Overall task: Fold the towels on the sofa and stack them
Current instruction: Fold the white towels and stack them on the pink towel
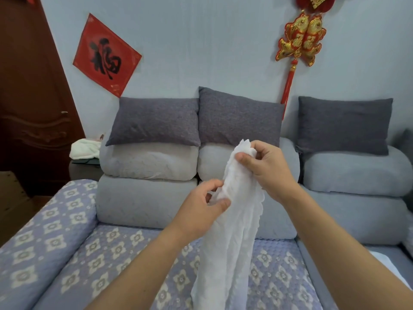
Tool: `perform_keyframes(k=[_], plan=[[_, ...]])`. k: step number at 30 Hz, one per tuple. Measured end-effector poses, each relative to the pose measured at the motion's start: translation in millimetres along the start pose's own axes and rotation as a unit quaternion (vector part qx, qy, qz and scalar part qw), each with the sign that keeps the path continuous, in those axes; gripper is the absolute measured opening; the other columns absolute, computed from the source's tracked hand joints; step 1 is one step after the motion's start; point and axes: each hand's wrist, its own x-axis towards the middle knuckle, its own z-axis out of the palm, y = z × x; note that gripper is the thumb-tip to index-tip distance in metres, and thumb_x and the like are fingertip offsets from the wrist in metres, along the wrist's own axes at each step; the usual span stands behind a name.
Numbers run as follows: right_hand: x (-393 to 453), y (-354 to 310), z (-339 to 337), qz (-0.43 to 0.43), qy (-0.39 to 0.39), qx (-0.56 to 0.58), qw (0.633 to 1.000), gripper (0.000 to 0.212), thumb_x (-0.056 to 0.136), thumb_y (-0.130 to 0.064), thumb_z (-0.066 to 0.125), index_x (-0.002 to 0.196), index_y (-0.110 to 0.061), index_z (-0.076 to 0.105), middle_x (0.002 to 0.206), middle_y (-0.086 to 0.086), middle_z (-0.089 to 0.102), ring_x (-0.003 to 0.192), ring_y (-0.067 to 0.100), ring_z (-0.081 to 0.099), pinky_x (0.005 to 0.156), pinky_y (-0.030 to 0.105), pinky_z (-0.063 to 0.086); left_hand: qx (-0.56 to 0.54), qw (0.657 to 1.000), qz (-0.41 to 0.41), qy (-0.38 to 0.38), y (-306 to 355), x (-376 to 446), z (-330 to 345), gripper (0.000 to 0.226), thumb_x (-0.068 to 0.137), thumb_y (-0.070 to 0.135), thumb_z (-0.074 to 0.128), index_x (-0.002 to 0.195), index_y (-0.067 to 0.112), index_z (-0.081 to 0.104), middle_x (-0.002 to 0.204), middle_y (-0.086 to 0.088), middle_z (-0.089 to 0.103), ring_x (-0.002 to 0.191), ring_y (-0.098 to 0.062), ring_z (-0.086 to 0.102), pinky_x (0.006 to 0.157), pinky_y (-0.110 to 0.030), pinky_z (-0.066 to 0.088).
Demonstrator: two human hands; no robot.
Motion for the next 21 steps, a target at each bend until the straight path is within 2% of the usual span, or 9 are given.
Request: perform_keyframes(k=[3, 5, 7, 9, 13, 16, 18, 20, 21], plan=[[-1.6, -0.7, 0.4, 0.002, -0.008, -0.011, 1.000, 0.020, 0.090, -0.013, 0.071, 0.073, -0.016, 0.063, 0.067, -0.009, 0.061, 0.063, 0.007, 0.055, 0.057, 0.022, 0.047, -0.017, 1.000, -0.001, -0.021, 5.2, 0.1, -0.5, 0.008, 0.092, 0.031, 0.071, 0.095, 0.024, 0.070, 0.092, 0.001, 0.069, 0.080, -0.012, 0.063, 0.075, -0.032, 0.054], [-1.4, 0.1, 0.0, 0.003, 0.007, -0.017, 1.000, 0.021, 0.091, -0.015, 0.071, 0.073, -0.012, 0.061, 0.065, -0.007, 0.056, 0.062, 0.008, 0.051, 0.057, 0.025, 0.044, 0.036, 0.999, 0.016, 0.006, 4.2, 0.0, -2.5, 0.027, 0.094, 0.036, 0.068, 0.081, 0.012, 0.062, 0.075, 0.007, 0.055, 0.067, -0.006, 0.049, 0.066, -0.024, 0.042], [-0.5, 1.5, -1.6, 0.004, 0.039, -0.023, 0.999, 0.024, 0.091, -0.019, 0.071, 0.075, -0.005, 0.058, 0.066, -0.003, 0.051, 0.063, 0.011, 0.047, 0.058, 0.028, 0.041, 0.069, 0.996, 0.036, 0.037, 1.5, -4.2, -4.3, 0.043, 0.097, 0.044, 0.061, 0.075, 0.008, 0.055, 0.068, 0.009, 0.046, 0.061, -0.007, 0.042, 0.061, -0.025, 0.036], [-0.1, 2.1, -4.3, 0.009, 0.072, -0.022, 0.997, 0.024, 0.091, -0.020, 0.071, 0.074, -0.008, 0.058, 0.067, -0.003, 0.050, 0.064, 0.011, 0.047, 0.059, 0.028, 0.041, 0.064, 0.995, 0.054, 0.059, -1.2, -11.0, -6.6, 0.047, 0.096, 0.051, 0.055, 0.075, 0.010, 0.056, 0.062, 0.003, 0.048, 0.059, -0.008, 0.042, 0.058, -0.028, 0.036], [-2.8, 2.8, -8.4, 0.007, 0.099, -0.050, 0.994, 0.024, 0.093, -0.021, 0.068, 0.080, -0.004, 0.058, 0.068, -0.004, 0.049, 0.062, 0.009, 0.044, 0.056, 0.023, 0.040, 0.122, 0.984, 0.060, 0.114, -8.2, -19.4, -5.7, 0.034, 0.089, 0.040, 0.072, 0.070, 0.016, 0.058, 0.052, 0.011, 0.048, 0.049, -0.004, 0.039, 0.050, -0.018, 0.032], [-4.1, 5.0, -4.7, 0.010, 0.119, -0.072, 0.990, 0.030, 0.095, -0.023, 0.064, 0.074, -0.009, 0.048, 0.064, -0.010, 0.041, 0.059, 0.006, 0.038, 0.050, 0.017, 0.034, 0.209, 0.957, 0.131, 0.156, -15.8, -18.4, -8.8, 0.040, 0.087, 0.039, 0.072, 0.064, 0.016, 0.049, 0.059, 0.008, 0.050, 0.056, -0.011, 0.045, 0.054, -0.024, 0.040], [-3.6, 5.9, -2.3, 0.010, 0.133, -0.087, 0.987, 0.031, 0.097, -0.023, 0.061, 0.074, -0.010, 0.045, 0.065, -0.009, 0.039, 0.057, 0.005, 0.035, 0.050, 0.016, 0.033, 0.251, 0.937, 0.215, 0.111, -21.3, -18.4, -10.4, 0.032, 0.090, 0.034, 0.071, 0.070, 0.016, 0.054, 0.070, 0.006, 0.052, 0.062, -0.013, 0.049, 0.059, -0.030, 0.045], [-1.9, 6.0, -2.0, 0.006, 0.150, -0.098, 0.984, 0.031, 0.096, -0.024, 0.061, 0.072, -0.015, 0.043, 0.066, -0.009, 0.039, 0.058, 0.005, 0.035, 0.050, 0.016, 0.032, 0.293, 0.917, 0.266, 0.052, -23.9, -22.4, -9.0, 0.006, 0.091, 0.022, 0.072, 0.092, 0.016, 0.069, 0.083, 0.006, 0.058, 0.065, -0.010, 0.051, 0.062, -0.025, 0.047], [-0.9, 5.8, -2.4, 0.004, 0.157, -0.106, 0.982, 0.031, 0.096, -0.025, 0.062, 0.072, -0.017, 0.044, 0.066, -0.009, 0.041, 0.058, 0.005, 0.037, 0.051, 0.016, 0.033, 0.320, 0.906, 0.272, 0.048, -24.1, -24.4, -6.7, 0.013, 0.091, 0.017, 0.071, 0.105, 0.018, 0.071, 0.087, 0.005, 0.059, 0.066, -0.008, 0.051, 0.062, -0.023, 0.047]])
